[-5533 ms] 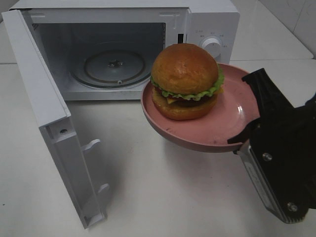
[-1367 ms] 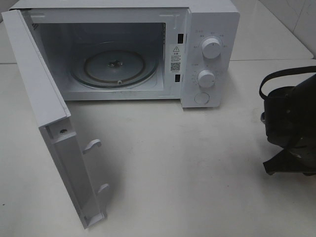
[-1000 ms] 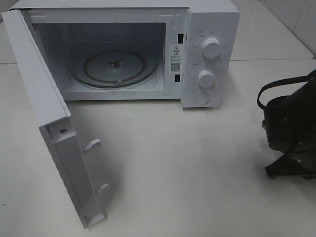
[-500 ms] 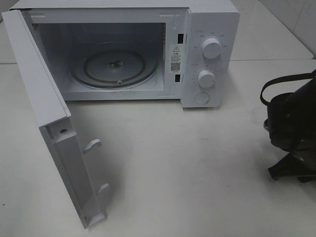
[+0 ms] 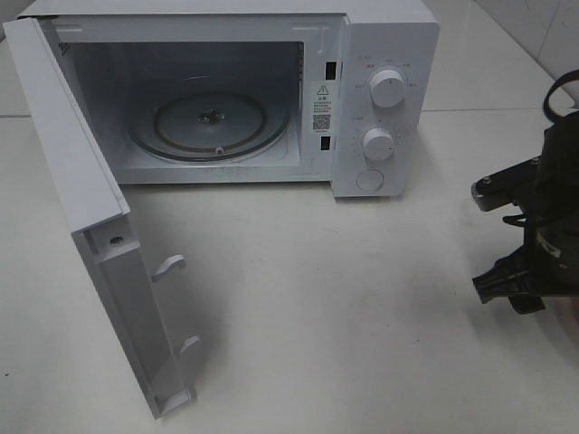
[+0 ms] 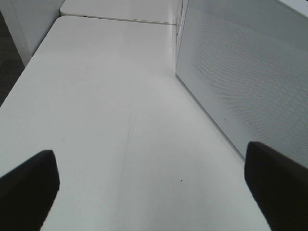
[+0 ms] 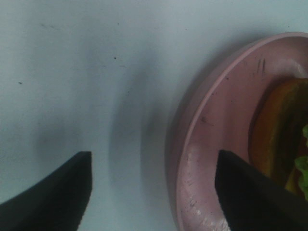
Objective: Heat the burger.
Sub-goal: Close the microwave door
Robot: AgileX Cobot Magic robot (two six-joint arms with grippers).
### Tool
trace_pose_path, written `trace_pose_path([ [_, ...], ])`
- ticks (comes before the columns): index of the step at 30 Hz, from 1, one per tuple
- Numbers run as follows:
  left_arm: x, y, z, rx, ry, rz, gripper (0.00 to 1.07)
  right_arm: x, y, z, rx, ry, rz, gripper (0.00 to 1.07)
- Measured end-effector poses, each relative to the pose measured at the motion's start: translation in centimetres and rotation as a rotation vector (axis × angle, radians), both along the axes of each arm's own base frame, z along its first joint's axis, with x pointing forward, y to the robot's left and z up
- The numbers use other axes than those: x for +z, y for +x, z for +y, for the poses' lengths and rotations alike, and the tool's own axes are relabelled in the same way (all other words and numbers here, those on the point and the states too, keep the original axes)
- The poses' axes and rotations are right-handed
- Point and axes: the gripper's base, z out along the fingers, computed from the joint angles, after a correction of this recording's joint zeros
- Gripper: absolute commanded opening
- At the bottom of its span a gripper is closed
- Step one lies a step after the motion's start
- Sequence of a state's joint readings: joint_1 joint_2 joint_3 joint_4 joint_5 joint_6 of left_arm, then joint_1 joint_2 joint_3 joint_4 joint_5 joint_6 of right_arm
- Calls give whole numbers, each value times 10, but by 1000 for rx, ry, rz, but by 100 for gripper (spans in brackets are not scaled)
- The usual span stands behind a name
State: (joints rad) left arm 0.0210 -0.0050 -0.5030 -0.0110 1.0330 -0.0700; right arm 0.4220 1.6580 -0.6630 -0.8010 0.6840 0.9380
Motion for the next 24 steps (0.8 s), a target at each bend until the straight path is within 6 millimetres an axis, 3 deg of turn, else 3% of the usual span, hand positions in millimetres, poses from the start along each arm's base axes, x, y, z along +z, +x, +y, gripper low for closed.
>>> trace_pose_path([
  [3,0,0,0,0,0,0,100,16,-5,1,39,37,-12,84],
  [6,0,0,0,0,0,0,100,20,-6,1,50,47,-14,84],
  [8,0,0,0,0,0,0,100,35,-12,1,77,90,-25,83],
  [12,0,0,0,0,0,0,100,46,-20,2,76,132,-30,82],
  [24,0,0,0,0,0,0,100,89,-60,6,180,352,4,79],
])
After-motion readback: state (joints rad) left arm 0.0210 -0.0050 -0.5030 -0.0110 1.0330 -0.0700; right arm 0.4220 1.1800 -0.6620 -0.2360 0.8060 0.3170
